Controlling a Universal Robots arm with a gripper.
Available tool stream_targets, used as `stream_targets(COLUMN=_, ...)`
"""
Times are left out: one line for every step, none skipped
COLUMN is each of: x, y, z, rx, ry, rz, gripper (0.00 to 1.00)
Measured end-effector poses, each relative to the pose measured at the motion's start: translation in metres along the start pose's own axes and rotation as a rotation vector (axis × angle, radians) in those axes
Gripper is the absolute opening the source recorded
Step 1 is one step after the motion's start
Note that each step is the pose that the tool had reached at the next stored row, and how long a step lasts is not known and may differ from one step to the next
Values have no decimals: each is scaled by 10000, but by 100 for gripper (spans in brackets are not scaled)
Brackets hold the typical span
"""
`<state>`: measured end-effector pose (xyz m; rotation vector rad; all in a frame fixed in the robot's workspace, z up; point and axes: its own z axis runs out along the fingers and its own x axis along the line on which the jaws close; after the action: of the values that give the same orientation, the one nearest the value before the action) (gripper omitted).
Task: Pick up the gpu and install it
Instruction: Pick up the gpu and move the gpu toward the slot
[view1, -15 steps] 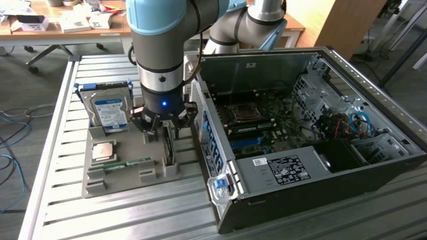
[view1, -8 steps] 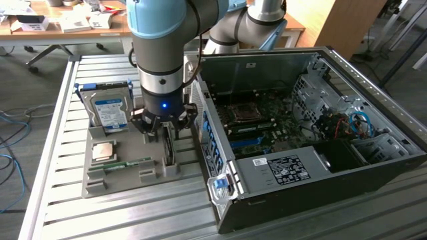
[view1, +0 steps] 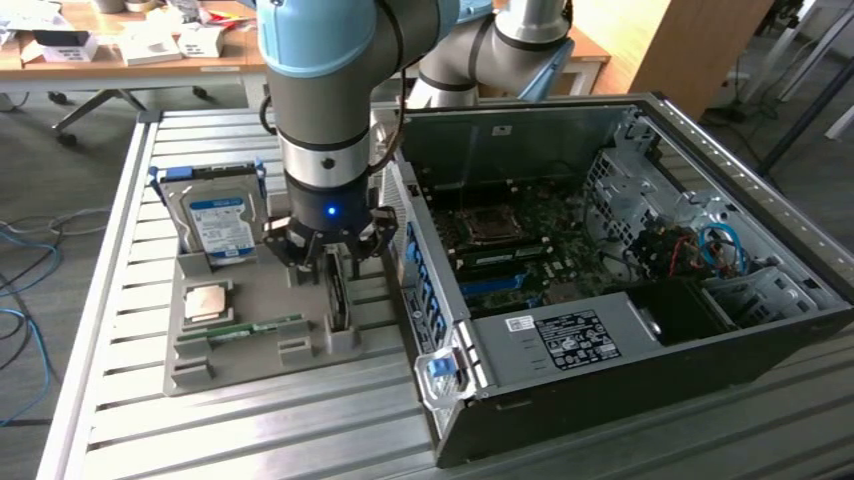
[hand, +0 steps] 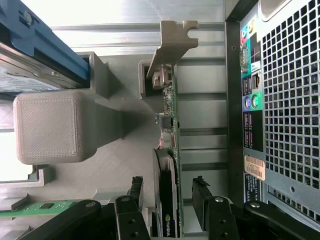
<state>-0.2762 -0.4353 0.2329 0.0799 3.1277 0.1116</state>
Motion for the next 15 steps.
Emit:
stream_targets(x=0, y=0, z=0, rx=0, ry=0, rz=0, gripper=44)
stream_targets(x=12, y=-1, z=7, rx=0, ry=-2, rz=0, gripper=44)
stream_targets(x=17, y=-1, z=8, rx=-1, ry=-2, rz=-3, gripper=44)
stream_targets(x=17, y=-1, z=8, rx=-1, ry=-1, rz=-3, gripper=44)
stream_targets(x=18, y=-1, z=8, rx=0, ry=-1, rz=-1, gripper=44)
stream_targets(x=19, y=-1, z=8, rx=0, ry=-1, rz=0, gripper=44)
stream_targets(x=19, y=-1, z=8, rx=0, ry=-1, rz=-1, gripper=44)
stream_targets(x=19, y=-1, z=8, rx=0, ry=-1, rz=0, gripper=44)
stream_targets(x=19, y=-1, z=8, rx=0, ry=-1, rz=0, gripper=44)
stream_targets(x=19, y=-1, z=8, rx=-1, ry=-1, rz=0, gripper=44)
stream_targets(x=19, y=-1, z=8, rx=-1, ry=-1, rz=0, gripper=44)
stream_targets(x=19, y=-1, z=8, rx=0, ry=-1, rz=-1, gripper=44)
stream_targets(x=19, y=-1, z=8, rx=-1, ry=-1, rz=0, gripper=44)
stream_targets(x=19, y=-1, z=8, rx=0, ry=-2, rz=0, gripper=44)
stream_targets(x=19, y=-1, z=8, rx=0, ry=-1, rz=-1, gripper=44)
